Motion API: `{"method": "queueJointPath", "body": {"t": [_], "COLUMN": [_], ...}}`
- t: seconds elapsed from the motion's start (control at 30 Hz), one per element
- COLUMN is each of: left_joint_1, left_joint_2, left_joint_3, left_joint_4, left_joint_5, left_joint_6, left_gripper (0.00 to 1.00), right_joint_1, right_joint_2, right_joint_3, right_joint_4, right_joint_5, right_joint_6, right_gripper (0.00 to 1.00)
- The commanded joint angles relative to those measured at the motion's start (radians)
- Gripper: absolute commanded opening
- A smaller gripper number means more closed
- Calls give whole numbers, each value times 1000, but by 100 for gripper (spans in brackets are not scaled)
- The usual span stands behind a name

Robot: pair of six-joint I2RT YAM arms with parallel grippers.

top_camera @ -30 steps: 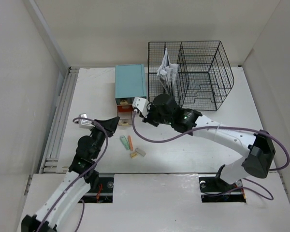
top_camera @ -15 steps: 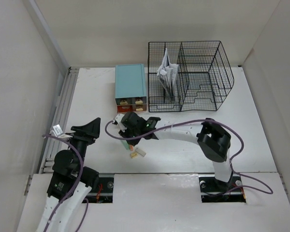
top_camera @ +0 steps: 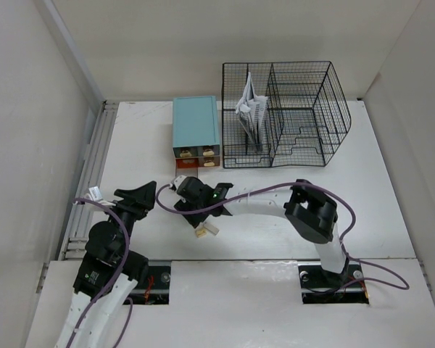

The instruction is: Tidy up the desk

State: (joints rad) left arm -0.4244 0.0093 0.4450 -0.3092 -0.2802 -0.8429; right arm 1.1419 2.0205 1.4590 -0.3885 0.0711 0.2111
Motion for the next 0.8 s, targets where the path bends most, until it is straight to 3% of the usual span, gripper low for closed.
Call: {"method": "queueJointPath", "body": {"t": [0.0,0.33,0.5,0.77], "left_joint_1": [-4,-4,-4,-4], "left_joint_2": [-106,-124,-124,-134], "left_joint_3": [-3,6,6,6], "left_joint_4": [24,15,15,15], "left_joint_5": [12,21,21,21], "left_joint_6": [10,10,10,10], "left_gripper": [69,69,69,69], "right_joint_1": [-2,-2,-2,-2], "right_joint_2": [20,84,83,40], "right_joint_3": [32,60,60,17], "right_joint_4": [30,10,-1,-1], "right_joint_5": [53,90,101,122], "right_joint_6": [28,19,-10,-52], "right_gripper": [58,52,17,8]}}
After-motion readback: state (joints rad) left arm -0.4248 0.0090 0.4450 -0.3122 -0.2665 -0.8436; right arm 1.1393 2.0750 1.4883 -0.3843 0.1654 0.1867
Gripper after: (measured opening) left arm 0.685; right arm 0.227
